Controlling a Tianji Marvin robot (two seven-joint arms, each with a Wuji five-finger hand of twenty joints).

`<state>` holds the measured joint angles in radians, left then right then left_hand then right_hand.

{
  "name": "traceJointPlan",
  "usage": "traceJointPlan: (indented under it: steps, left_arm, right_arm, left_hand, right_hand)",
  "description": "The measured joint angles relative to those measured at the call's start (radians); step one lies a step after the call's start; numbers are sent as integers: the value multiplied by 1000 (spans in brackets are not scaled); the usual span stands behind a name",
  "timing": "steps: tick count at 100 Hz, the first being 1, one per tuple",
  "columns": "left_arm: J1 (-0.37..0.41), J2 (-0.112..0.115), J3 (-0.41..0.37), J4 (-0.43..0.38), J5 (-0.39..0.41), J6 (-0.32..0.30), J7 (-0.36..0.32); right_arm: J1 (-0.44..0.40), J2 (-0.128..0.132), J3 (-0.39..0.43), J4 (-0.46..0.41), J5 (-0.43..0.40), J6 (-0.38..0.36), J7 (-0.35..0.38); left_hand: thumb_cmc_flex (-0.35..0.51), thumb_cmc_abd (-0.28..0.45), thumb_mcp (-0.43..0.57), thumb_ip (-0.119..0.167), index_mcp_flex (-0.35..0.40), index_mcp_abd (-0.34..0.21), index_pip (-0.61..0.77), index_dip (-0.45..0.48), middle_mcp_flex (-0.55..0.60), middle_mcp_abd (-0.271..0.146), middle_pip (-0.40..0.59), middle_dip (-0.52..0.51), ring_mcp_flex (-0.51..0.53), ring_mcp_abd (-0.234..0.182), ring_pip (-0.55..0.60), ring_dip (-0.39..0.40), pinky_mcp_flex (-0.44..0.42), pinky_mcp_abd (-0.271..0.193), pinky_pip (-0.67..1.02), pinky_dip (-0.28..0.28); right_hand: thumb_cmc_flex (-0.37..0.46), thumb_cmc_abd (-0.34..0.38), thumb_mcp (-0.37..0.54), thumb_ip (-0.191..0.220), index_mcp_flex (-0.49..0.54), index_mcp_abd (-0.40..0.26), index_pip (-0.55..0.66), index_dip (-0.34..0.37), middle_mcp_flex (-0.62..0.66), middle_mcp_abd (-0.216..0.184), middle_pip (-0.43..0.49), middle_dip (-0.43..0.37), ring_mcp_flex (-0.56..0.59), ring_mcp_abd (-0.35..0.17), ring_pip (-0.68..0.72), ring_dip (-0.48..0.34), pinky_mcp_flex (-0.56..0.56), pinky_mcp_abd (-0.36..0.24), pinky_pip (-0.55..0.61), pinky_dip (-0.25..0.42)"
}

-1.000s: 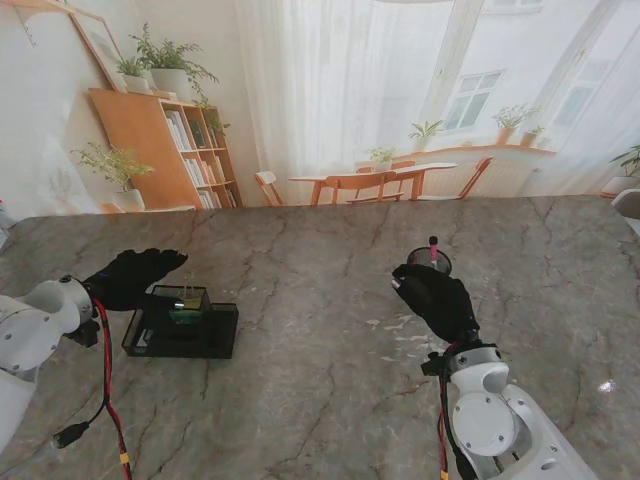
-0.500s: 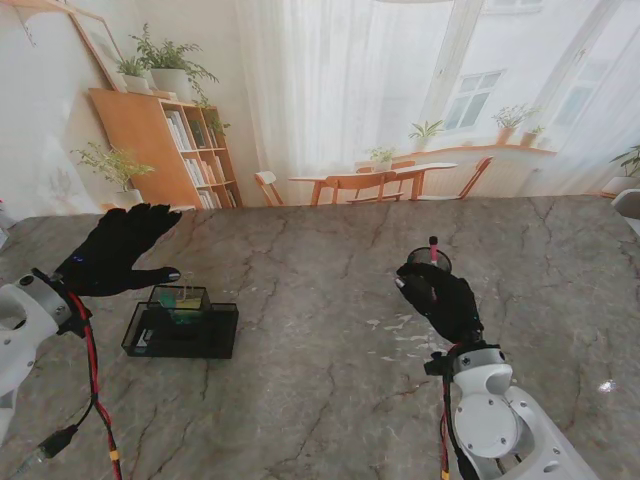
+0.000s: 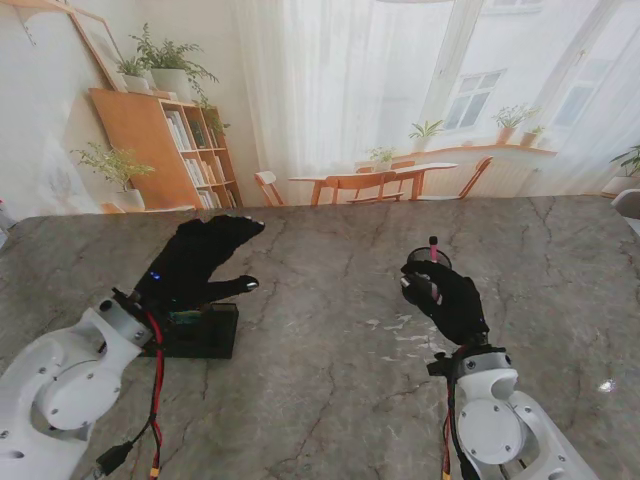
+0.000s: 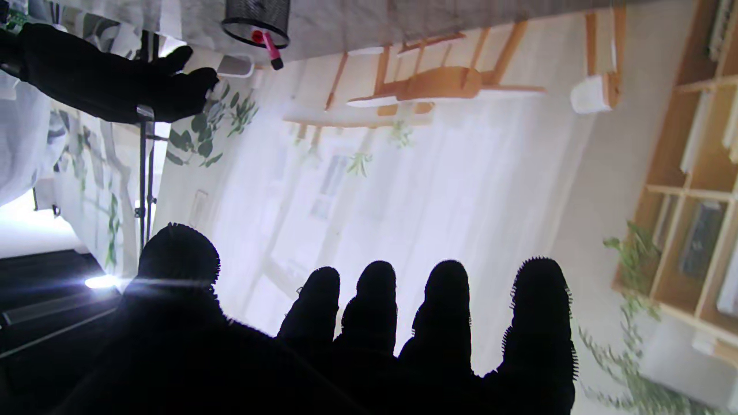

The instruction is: Organize desk stationery

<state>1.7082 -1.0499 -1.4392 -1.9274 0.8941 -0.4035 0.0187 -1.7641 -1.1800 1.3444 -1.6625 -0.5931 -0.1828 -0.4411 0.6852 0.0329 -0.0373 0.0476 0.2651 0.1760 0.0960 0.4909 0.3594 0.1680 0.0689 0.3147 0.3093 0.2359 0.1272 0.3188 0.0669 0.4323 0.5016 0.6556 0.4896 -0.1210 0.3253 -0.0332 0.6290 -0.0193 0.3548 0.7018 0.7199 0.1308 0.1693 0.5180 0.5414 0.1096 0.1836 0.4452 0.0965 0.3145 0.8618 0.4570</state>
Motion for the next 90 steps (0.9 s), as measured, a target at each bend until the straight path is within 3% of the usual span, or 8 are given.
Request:
traceJointPlan:
  steps: [17,38,49,58,78,90]
  left_arm:
    - [-30,-10,130,82,-21,78,45]
    - [-76,-30,234,178,-141,210,52]
    - [-85,-38,245,208,-147,213,48]
    - [-85,-40,245,223,-140,211,51]
    - [-67,-45,211,231,-151,190,57]
    - [-55,-46,192,232,-152,176,68]
  right_arm:
    - [-12,1,3,-18,-15,-8,0]
    - [-26,7,11,-42,-64,-12,22]
    - [-39,15,28,-59,-100,-17,57]
    - [-60,24,60,-84,-126,-40,127]
    - [-99,58,118,-143,-250,-90,213]
    - [-112,72,167,-193,-322,-147,301]
  left_hand:
    - [23,-1,-1,0,61,-7,18,36,86,0,27,42,84,-6,27,48,52,2,123,32]
    - [61,-1,-1,0,122,-8,30,47,159,2,46,69,147,-10,59,86,105,3,224,46]
    - [81,-1,0,0,122,-8,30,47,159,2,46,74,147,-10,59,95,112,3,238,46]
    - [81,-1,0,0,122,-8,30,47,159,2,46,74,148,-10,59,97,112,3,238,46]
    - [81,-1,0,0,122,-8,30,47,159,2,46,75,156,-10,64,104,112,3,244,46]
    - [81,-1,0,0,122,-8,30,47,159,2,46,75,156,-10,64,106,112,3,250,46]
  right_hand:
    - [0,-35,1,0,-26,0,-3,0,-14,0,0,0,0,0,0,0,15,0,29,36]
    - [-3,-101,57,0,-77,0,-23,0,-34,-3,0,0,32,0,35,25,94,0,192,158]
    - [-10,-137,77,0,-86,0,-26,0,-39,-5,0,10,48,0,83,51,126,0,251,209]
    - [-10,-152,90,0,-86,0,-26,0,-40,-8,0,11,55,0,114,60,137,0,269,221]
    - [-10,-178,107,0,-98,-3,-27,0,-56,-12,0,12,52,0,159,71,114,0,253,220]
    - [-9,-204,116,0,-148,-29,-53,0,-128,-15,5,12,-3,0,136,64,69,0,193,168]
